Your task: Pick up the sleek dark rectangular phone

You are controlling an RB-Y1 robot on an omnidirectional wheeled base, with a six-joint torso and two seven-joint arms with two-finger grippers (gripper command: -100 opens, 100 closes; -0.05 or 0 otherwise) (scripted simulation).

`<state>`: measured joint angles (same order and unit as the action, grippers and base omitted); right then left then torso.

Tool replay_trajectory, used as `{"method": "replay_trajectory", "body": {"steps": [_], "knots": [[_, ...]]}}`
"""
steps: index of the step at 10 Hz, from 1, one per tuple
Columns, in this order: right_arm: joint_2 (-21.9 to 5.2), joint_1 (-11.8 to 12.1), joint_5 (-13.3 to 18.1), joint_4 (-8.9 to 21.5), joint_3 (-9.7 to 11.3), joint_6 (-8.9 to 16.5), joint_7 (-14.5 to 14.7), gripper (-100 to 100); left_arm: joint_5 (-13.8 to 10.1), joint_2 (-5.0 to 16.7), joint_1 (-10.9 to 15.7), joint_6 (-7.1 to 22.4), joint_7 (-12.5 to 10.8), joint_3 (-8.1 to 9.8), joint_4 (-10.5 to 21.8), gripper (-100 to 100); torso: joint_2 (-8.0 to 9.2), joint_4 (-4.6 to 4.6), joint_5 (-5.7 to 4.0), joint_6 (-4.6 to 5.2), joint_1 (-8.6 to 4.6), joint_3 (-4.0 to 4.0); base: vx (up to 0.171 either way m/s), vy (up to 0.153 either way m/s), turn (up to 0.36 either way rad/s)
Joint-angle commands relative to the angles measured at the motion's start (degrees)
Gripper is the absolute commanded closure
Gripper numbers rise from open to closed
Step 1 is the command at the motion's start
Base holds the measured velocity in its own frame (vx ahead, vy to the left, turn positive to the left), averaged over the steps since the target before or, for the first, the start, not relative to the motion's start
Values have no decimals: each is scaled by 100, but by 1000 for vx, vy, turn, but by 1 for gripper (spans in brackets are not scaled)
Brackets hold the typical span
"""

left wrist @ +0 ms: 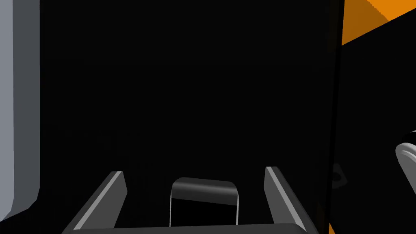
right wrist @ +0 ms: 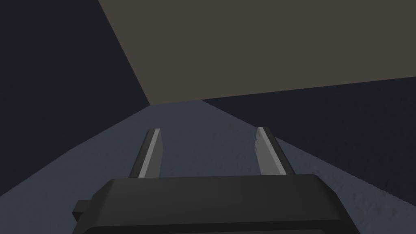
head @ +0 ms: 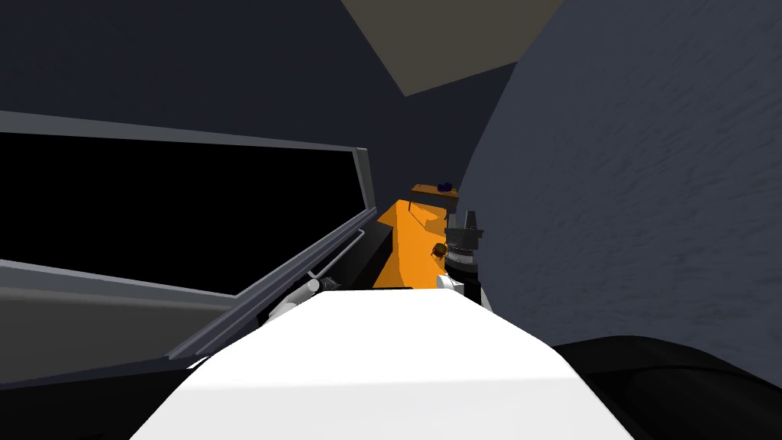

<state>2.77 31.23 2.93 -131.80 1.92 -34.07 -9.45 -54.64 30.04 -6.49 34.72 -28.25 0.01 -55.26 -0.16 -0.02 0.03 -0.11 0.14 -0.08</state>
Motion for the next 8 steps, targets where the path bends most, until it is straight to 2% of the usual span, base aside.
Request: {"method": "replay_trajectory", "body": {"steps": [1, 4, 5, 7, 8], "knots": [[0, 0, 0, 0, 0, 0, 0, 0, -184, 75, 35, 196, 80, 55, 286, -100, 0, 0, 0, 0, 0, 0, 3, 16, -72], [0, 0, 0, 0, 0, 0, 0, 0, -455, 232, 37, 634, 120, 178, 777, -100, 2, 0, 1, -1, 3, 1, -4, 20, -83], [0, 0, 0, 0, 0, 0, 0, 0, -455, 232, 37, 634, 120, 178, 777, -100, 6, 1, 0, -1, 0, 3, -5, 5, -17], [0, 0, 0, 0, 0, 0, 0, 0, -597, 319, 29, 867, 148, 244, 1026, -100, 2, 0, -1, 0, -3, 1, -4, 9, -42], [0, 0, 0, 0, 0, 0, 0, 0, -560, 294, 45, 779, 154, 224, 966, -100, 2, 0, 0, 0, -2, 1, -4, 4, -14]]}}
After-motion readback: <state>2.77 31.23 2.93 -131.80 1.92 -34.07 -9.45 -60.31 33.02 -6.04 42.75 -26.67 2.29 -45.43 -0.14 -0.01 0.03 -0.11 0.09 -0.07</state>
